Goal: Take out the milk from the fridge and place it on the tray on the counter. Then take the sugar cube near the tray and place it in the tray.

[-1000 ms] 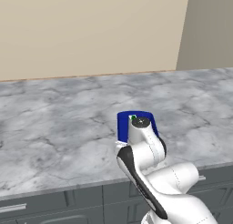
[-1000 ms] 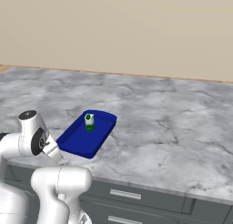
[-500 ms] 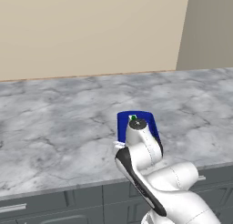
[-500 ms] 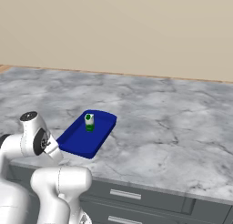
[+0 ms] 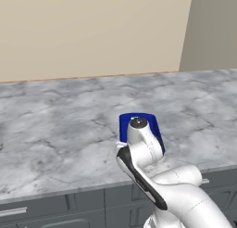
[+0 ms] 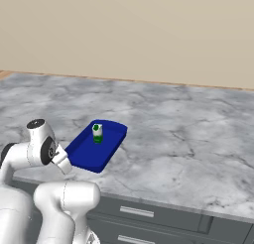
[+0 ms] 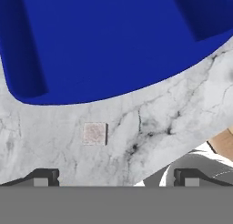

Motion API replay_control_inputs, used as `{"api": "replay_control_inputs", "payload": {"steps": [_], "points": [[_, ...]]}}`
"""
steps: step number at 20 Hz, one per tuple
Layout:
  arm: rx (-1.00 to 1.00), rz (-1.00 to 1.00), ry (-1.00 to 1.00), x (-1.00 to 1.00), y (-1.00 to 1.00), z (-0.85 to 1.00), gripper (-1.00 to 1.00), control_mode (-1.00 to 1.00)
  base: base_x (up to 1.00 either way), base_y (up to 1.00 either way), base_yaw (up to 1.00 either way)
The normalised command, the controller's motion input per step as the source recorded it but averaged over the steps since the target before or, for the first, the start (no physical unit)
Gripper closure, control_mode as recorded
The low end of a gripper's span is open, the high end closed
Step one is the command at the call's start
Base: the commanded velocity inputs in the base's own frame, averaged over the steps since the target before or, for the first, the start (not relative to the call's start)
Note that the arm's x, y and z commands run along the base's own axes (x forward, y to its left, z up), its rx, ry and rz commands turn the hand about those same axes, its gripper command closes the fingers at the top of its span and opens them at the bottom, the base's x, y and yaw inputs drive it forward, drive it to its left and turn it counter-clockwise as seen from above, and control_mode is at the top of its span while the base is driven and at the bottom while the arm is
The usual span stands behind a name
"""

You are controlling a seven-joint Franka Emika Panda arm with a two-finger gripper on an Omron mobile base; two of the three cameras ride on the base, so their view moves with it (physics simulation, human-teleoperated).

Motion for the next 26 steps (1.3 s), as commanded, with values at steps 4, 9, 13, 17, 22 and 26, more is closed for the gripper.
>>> {"api": "replay_control_inputs", "payload": {"steps": [4,9,13,17,22,26], "points": [[0.00,0.03,0.00,0.02,-0.05,-0.29,-1.00,-1.00,0.00,0.00,0.00],[0.01,0.04,0.00,0.03,0.00,-0.37,-1.00,-1.00,0.00,0.00,0.00],[0.02,0.03,0.00,0.00,-0.08,-0.36,-1.00,-1.00,0.00,0.00,0.00],[0.03,0.02,-0.01,0.00,-0.20,-0.31,-1.00,-1.00,0.00,0.00,0.00],[0.06,0.01,-0.09,0.00,-0.29,-0.31,-1.00,-1.00,0.00,0.00,0.00],[0.08,0.01,-0.16,0.00,-0.35,-0.32,-1.00,-1.00,0.00,0.00,0.00]]}}
